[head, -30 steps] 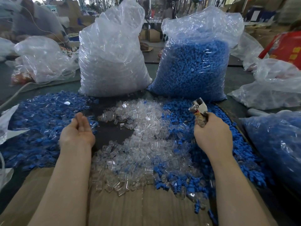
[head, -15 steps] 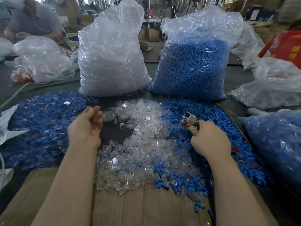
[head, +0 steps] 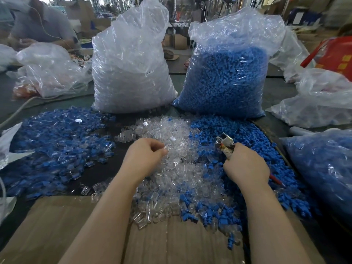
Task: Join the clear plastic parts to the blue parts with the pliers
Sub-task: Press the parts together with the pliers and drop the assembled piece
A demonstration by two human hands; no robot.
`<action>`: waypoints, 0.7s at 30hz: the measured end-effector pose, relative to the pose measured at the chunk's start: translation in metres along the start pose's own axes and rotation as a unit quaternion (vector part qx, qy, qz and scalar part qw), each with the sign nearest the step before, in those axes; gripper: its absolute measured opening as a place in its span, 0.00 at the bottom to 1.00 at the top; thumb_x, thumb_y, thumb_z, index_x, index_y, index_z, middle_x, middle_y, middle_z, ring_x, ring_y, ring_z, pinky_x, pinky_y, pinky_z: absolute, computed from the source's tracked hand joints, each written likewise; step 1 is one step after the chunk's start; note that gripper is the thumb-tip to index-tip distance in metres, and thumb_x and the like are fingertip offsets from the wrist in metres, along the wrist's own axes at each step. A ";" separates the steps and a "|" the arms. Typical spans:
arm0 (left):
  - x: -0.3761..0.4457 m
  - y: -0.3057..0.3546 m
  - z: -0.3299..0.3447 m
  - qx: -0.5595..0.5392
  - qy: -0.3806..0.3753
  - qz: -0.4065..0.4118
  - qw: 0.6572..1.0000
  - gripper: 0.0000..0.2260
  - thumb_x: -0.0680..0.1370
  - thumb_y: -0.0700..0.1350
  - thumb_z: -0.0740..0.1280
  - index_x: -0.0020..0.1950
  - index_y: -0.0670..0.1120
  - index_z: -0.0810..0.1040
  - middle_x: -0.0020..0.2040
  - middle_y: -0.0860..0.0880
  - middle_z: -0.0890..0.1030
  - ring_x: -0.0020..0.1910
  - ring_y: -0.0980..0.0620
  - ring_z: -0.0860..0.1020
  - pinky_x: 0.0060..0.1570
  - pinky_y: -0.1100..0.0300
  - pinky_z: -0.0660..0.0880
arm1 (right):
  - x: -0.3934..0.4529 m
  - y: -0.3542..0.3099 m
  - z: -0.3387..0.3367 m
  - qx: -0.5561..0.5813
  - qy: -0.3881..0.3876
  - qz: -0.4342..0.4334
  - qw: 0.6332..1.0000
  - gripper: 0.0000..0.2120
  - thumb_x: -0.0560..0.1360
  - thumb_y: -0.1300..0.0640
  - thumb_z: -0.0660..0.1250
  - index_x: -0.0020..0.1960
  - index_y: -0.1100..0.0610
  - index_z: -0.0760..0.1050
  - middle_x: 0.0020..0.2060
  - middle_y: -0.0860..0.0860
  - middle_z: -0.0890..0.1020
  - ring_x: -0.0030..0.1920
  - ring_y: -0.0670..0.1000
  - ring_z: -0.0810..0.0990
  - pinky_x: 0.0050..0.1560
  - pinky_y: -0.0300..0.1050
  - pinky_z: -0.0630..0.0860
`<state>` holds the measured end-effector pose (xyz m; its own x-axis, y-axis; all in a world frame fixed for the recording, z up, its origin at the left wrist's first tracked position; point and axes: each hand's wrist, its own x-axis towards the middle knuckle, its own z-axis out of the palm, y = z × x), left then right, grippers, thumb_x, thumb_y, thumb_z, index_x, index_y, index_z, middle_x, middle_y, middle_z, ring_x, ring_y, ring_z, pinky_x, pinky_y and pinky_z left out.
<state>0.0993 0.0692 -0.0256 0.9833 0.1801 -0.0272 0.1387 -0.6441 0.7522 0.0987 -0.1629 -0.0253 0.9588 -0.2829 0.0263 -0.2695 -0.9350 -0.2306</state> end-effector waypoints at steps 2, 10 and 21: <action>0.002 -0.002 -0.001 -0.011 0.008 -0.001 1.000 0.08 0.76 0.48 0.72 0.55 0.53 0.83 0.43 0.62 0.79 0.45 0.64 0.77 0.48 0.63 0.73 | 0.000 0.000 0.000 0.001 -0.003 0.011 1.000 0.09 0.76 0.55 0.66 0.49 0.55 0.65 0.34 0.49 0.69 0.31 0.49 0.67 0.29 0.44 0.62; 0.005 -0.006 -0.002 0.008 0.006 0.011 1.000 0.10 0.75 0.48 0.74 0.56 0.52 0.84 0.40 0.63 0.78 0.43 0.66 0.76 0.43 0.68 0.70 | 0.001 0.000 0.001 0.012 0.008 0.032 0.999 0.14 0.76 0.56 0.66 0.38 0.53 0.61 0.34 0.51 0.71 0.31 0.50 0.69 0.27 0.43 0.61; -0.001 0.001 -0.005 -0.111 0.030 0.008 0.993 0.10 0.71 0.43 0.77 0.50 0.51 0.84 0.44 0.50 0.83 0.38 0.54 0.81 0.37 0.62 0.77 | 0.001 0.000 0.000 0.032 0.024 0.014 0.999 0.09 0.76 0.55 0.66 0.49 0.57 0.66 0.34 0.51 0.69 0.30 0.50 0.67 0.27 0.43 0.59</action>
<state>0.0975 0.0717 -0.0218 0.9755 0.2192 0.0192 0.0880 -0.4684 0.8791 0.0994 -0.1633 -0.0250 0.9452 -0.3200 0.0648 -0.2884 -0.9112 -0.2941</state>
